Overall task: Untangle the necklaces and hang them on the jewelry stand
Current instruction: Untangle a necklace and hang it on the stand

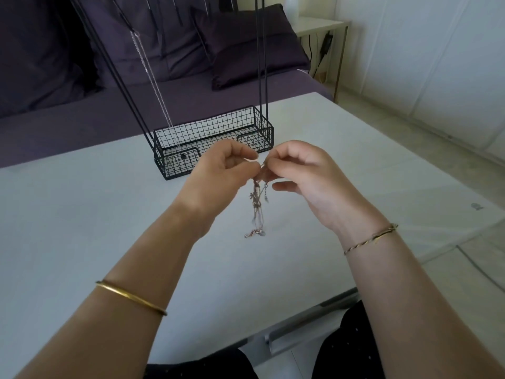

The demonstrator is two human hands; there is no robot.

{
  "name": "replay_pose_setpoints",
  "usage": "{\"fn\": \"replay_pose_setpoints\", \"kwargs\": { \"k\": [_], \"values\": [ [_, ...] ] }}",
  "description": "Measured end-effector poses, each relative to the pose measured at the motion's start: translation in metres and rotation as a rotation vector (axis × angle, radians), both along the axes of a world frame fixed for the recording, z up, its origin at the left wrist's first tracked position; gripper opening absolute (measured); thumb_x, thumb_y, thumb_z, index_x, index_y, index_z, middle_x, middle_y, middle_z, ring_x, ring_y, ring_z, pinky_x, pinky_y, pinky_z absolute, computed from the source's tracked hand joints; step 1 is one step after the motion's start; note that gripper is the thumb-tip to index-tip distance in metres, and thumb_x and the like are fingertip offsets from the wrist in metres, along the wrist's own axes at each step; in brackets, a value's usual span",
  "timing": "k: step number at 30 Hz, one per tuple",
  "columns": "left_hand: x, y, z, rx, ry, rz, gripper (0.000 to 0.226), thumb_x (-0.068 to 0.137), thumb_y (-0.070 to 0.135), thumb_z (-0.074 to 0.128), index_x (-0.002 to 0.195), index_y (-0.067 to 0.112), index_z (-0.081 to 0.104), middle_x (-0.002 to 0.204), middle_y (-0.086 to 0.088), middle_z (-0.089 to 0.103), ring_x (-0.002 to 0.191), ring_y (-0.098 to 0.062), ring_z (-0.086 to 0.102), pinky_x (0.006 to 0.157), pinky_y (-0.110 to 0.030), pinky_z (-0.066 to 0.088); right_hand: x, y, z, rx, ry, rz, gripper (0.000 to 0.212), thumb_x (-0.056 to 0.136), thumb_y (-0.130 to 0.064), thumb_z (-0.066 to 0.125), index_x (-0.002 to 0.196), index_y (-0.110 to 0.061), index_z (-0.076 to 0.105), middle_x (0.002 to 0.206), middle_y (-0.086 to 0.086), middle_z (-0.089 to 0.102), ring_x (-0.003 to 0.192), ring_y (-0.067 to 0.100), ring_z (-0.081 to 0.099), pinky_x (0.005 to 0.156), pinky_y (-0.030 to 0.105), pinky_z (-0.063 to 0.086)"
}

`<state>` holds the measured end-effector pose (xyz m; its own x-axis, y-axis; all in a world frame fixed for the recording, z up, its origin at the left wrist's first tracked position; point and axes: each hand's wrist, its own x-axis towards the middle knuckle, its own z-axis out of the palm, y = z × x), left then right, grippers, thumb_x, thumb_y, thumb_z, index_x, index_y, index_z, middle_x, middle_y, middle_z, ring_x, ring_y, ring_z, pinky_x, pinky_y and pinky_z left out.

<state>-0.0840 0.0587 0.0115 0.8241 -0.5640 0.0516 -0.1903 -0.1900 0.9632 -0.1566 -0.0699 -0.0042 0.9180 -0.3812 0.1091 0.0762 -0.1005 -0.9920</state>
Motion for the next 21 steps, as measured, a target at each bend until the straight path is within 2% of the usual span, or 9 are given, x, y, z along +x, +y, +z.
{"fn": "replay_pose_setpoints", "kwargs": {
  "k": [2,5,8,11,13,16,18,21],
  "values": [
    [0.002,0.002,0.001,-0.02,0.017,-0.006,0.012,0.088,0.007,0.062,0.09,0.019,0.061,0.078,0.001,0.066,0.086,-0.018,0.062,0.099,-0.044,0.048,0.0,0.001,0.001,0.058,0.0,0.018,0.016,0.092,-0.005,0.053,0.08,-0.013,0.058,0.077,0.003,0.069,0.077,0.016,0.066,0.08,0.035,0.05],
    [0.001,0.002,0.001,-0.019,0.033,-0.026,0.012,0.09,0.006,0.059,0.088,0.017,0.062,0.073,0.002,0.064,0.079,-0.016,0.061,0.096,-0.041,0.05,0.001,0.005,0.001,0.126,-0.001,0.023,0.018,0.094,-0.001,0.049,0.08,-0.011,0.055,0.066,0.002,0.063,0.068,0.019,0.063,0.078,0.037,0.053],
    [0.001,0.002,0.002,-0.022,0.094,-0.047,0.011,0.092,0.006,0.056,0.088,0.014,0.061,0.071,0.001,0.06,0.069,-0.012,0.061,0.086,-0.034,0.053,0.002,0.006,0.003,0.141,-0.007,0.006,0.018,0.094,0.001,0.048,0.082,-0.009,0.056,0.063,0.002,0.053,0.057,0.015,0.058,0.069,0.035,0.056],
    [0.002,0.004,0.002,-0.013,0.115,-0.059,0.01,0.094,0.007,0.053,0.09,0.012,0.06,0.069,0.0,0.056,0.06,-0.011,0.06,0.078,-0.032,0.054,0.0,0.005,0.004,0.195,-0.007,0.016,0.017,0.095,0.001,0.047,0.085,-0.009,0.058,0.063,0.002,0.049,0.05,0.014,0.049,0.056,0.031,0.052],
    [0.002,0.006,0.001,-0.006,0.123,-0.067,0.008,0.095,0.008,0.053,0.092,0.01,0.06,0.066,0.001,0.054,0.057,-0.01,0.057,0.079,-0.033,0.055,-0.001,0.004,0.006,0.235,0.005,0.019,0.017,0.095,0.0,0.047,0.087,-0.009,0.059,0.064,0.003,0.05,0.047,0.012,0.041,0.046,0.025,0.044],
    [0.002,0.009,0.002,0.014,0.118,-0.076,0.008,0.094,0.006,0.053,0.094,0.009,0.061,0.066,0.001,0.053,0.054,-0.007,0.051,0.07,-0.027,0.057,-0.003,0.0,0.008,0.321,0.047,0.007,0.01,0.093,-0.004,0.053,0.088,-0.009,0.06,0.066,0.005,0.057,0.046,0.011,0.037,0.041,0.02,0.035],
    [0.003,0.01,0.002,0.038,0.088,-0.063,0.009,0.094,0.005,0.054,0.093,0.01,0.061,0.068,0.001,0.052,0.056,-0.006,0.05,0.065,-0.025,0.056,-0.003,-0.003,0.009,0.392,0.076,-0.006,0.006,0.091,-0.005,0.055,0.088,-0.008,0.059,0.067,0.008,0.063,0.046,0.011,0.041,0.04,0.019,0.036],
    [0.005,0.01,0.003,0.055,0.044,-0.018,0.011,0.096,0.007,0.051,0.094,0.011,0.061,0.072,-0.001,0.052,0.062,-0.009,0.054,0.072,-0.029,0.059,-0.004,-0.008,0.008,0.457,0.103,-0.009,0.009,0.09,-0.001,0.052,0.088,-0.006,0.059,0.071,0.013,0.066,0.047,0.013,0.048,0.042,0.021,0.042]
  ]
}}
